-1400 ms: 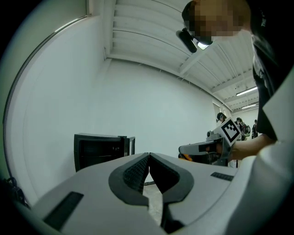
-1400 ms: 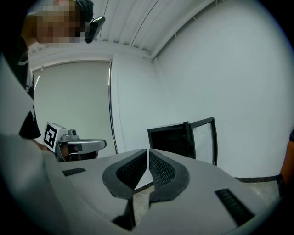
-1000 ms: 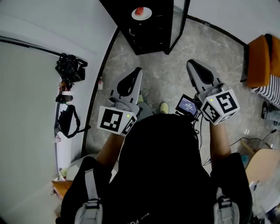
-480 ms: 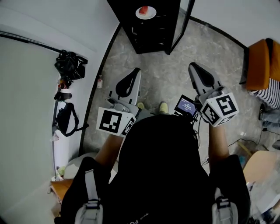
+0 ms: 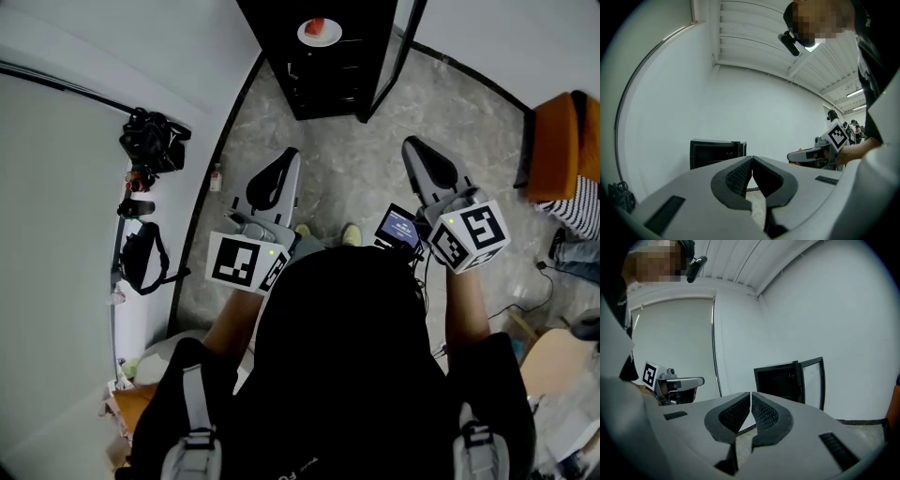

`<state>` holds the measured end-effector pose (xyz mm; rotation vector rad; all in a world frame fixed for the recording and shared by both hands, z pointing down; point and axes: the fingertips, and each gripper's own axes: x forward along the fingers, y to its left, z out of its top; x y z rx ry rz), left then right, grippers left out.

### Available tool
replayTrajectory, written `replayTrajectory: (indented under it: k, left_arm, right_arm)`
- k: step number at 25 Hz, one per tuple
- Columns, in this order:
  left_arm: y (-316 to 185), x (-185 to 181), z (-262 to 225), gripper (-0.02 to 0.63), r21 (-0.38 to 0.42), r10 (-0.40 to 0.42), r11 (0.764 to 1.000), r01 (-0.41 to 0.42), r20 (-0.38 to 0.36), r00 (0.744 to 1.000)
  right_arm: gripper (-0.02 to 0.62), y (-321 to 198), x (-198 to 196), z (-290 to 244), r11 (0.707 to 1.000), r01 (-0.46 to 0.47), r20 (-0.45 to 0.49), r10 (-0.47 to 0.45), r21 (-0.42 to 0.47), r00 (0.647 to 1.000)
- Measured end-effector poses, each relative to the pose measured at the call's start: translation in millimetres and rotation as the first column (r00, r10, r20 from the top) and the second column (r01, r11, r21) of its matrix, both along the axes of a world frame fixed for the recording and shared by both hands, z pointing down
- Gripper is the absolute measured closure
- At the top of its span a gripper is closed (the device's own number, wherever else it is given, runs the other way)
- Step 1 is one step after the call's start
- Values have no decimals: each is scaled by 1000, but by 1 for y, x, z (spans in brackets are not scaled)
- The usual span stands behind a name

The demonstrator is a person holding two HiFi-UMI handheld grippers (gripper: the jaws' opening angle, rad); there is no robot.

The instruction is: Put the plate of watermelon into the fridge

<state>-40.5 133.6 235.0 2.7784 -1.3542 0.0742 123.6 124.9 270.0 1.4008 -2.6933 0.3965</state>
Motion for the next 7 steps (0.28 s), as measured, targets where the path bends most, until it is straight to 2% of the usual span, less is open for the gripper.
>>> replayTrajectory:
  k: [7]
  left_arm:
    - [1,9,1,594,1,2,1000,-2,-2,1000]
  right_arm:
    - [575,3,7,2,1000,-2,-3,2,-7,1000]
